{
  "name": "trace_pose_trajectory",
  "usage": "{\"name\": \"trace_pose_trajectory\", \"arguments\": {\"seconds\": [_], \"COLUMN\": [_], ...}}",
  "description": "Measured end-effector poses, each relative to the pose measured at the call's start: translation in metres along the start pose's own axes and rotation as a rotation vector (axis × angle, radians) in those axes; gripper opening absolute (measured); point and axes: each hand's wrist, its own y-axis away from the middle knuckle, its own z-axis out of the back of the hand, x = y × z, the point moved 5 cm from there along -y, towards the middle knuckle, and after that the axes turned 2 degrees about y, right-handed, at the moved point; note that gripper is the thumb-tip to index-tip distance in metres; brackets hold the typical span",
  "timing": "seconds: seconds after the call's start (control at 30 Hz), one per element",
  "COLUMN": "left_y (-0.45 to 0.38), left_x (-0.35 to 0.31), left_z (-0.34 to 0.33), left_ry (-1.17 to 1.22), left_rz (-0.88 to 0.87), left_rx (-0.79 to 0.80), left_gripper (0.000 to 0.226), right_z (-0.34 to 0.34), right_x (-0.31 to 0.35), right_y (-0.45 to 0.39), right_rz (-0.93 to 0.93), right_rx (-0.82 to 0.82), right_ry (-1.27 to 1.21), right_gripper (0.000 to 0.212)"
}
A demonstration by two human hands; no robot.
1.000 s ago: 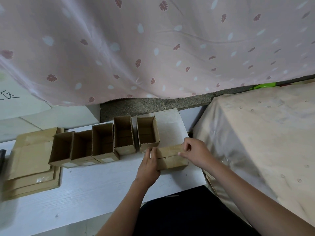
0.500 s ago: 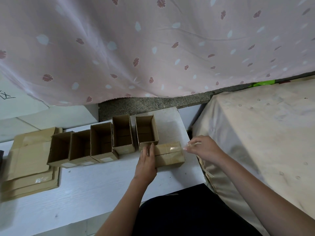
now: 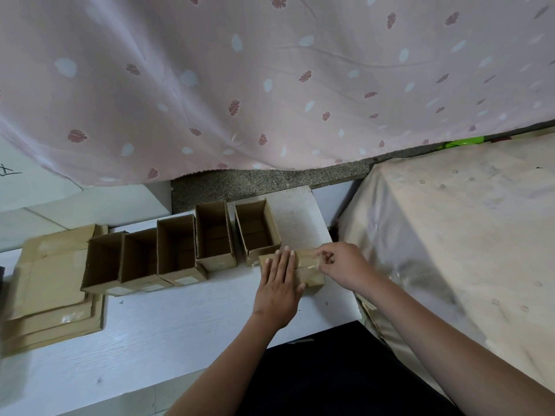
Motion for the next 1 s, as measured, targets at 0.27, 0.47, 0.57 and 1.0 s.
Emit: {"name": "trace_pose_trajectory", "arguments": {"seconds": [0.27, 0.47, 0.57, 1.0], "left_y": [0.001, 0.001, 0.0, 0.0], "left_x": [0.0, 0.001, 0.001, 0.0], "left_z": [-0.004, -0.003, -0.003, -0.004], "left_ry": [-0.024, -0.013, -0.012, -0.028], "left_rz": [0.025, 0.027, 0.025, 0.032], "left_rx": [0.008, 0.017, 0.018, 0.015], "left_gripper": [0.076, 0.076, 0.075, 0.075], "right_z": [0.009, 0.032, 0.036, 0.01], "right_x": [-0.017, -0.03, -0.036, -0.033], "right_y": [0.003, 0.005, 0.006, 0.008], "right_rz": [-0.042, -0.037, -0.068, -0.103], "right_rx": [-0.025, -0.122, -0.125, 0.016], "right_ry": [0.073, -0.033, -0.004, 0.038], "right_gripper": [0.035, 0.03, 0.016, 0.015]}}
